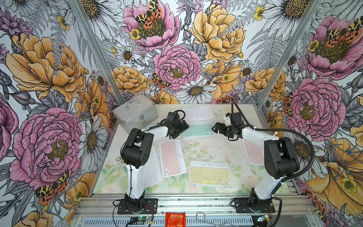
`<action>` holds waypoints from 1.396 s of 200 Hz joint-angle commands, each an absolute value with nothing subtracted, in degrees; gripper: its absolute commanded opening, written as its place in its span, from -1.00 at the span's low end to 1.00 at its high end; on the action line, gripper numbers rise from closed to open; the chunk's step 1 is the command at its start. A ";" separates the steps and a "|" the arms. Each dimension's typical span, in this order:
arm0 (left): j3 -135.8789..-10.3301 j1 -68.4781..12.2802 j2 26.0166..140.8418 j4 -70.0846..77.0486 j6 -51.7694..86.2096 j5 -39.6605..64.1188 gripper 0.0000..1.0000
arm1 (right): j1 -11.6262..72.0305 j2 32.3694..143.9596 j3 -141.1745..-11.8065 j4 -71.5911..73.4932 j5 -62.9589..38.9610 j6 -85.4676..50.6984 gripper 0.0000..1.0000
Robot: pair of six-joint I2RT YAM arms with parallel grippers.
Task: Stack the numeric keypads
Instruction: Adjust the numeric keypad.
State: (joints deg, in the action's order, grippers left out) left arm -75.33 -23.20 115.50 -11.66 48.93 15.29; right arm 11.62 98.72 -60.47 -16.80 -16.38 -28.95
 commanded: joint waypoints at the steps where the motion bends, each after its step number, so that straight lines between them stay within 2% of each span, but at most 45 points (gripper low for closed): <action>1: -75.42 -24.41 117.36 -14.50 47.99 16.19 0.98 | 14.02 97.79 -57.17 -19.23 -8.33 -26.99 0.99; 42: -75.25 -24.48 117.69 -14.22 48.16 16.21 0.98 | 16.91 99.94 -57.13 -22.14 -1.37 -25.84 0.99; 105: -74.27 -24.91 117.25 -14.16 48.43 16.24 0.98 | 17.14 108.54 -66.08 -26.28 8.07 -24.35 0.99; 205: -73.47 -25.82 117.52 -13.61 49.00 16.44 0.98 | 17.03 113.88 -73.38 -30.32 11.61 -23.64 0.99; 279: -71.97 -25.89 115.90 -13.67 49.04 16.59 0.97 | 16.64 110.63 -72.33 -30.17 8.38 -24.23 1.00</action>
